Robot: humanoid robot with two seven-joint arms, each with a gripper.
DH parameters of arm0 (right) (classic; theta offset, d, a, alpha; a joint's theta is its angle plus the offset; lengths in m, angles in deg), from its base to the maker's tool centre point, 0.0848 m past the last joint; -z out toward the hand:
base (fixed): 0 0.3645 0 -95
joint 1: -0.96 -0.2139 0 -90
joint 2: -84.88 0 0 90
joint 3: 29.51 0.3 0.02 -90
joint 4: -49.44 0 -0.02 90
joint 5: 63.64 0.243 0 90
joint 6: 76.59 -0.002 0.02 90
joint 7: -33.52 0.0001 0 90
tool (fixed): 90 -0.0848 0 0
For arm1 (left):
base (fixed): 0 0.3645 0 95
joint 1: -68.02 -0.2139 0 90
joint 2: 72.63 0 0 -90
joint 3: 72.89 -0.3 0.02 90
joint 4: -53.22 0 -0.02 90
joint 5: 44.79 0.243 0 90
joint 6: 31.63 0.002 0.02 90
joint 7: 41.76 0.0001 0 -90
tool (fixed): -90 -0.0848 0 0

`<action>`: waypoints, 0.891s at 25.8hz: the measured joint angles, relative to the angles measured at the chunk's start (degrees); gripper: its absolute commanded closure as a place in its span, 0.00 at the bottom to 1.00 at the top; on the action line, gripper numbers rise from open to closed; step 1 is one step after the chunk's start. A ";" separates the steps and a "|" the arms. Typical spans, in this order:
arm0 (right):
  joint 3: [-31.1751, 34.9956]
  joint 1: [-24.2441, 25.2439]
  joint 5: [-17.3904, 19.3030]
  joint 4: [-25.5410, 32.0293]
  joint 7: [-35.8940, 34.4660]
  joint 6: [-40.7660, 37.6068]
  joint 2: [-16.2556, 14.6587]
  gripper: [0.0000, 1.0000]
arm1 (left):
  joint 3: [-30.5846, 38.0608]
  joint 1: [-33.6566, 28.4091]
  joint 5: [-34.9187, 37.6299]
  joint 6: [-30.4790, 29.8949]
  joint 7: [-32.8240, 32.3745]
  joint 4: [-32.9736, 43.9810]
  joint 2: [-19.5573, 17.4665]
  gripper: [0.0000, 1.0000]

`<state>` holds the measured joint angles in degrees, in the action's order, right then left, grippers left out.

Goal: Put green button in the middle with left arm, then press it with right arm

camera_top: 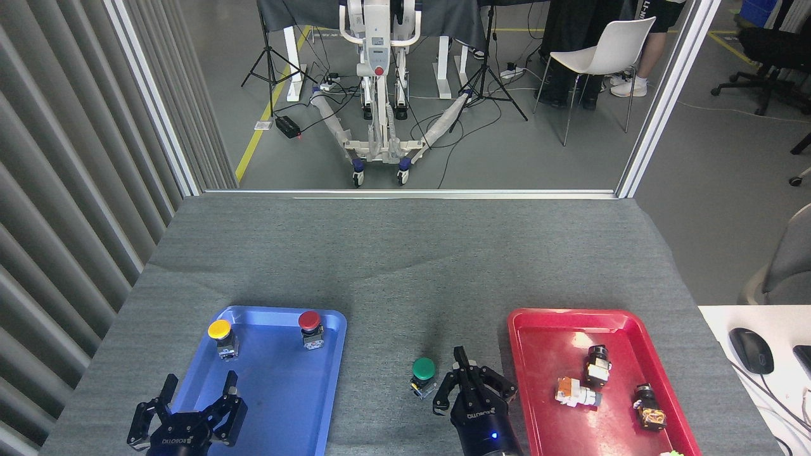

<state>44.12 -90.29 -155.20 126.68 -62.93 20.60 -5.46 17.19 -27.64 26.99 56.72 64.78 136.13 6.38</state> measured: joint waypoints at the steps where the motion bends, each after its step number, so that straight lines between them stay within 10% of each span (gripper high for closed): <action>1: 0.87 0.69 0.16 0.51 0.18 -0.26 -0.20 0.00 | 0.00 0.01 0.01 0.00 0.00 0.07 0.00 0.01; 23: 8.54 6.21 1.33 5.36 -3.83 -4.12 -2.77 0.00 | 0.00 0.29 -0.41 0.16 -0.48 0.06 0.01 0.01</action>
<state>52.66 -84.08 -153.87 132.04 -66.76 16.48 -8.23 17.20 -27.35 26.58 56.88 64.30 136.20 6.39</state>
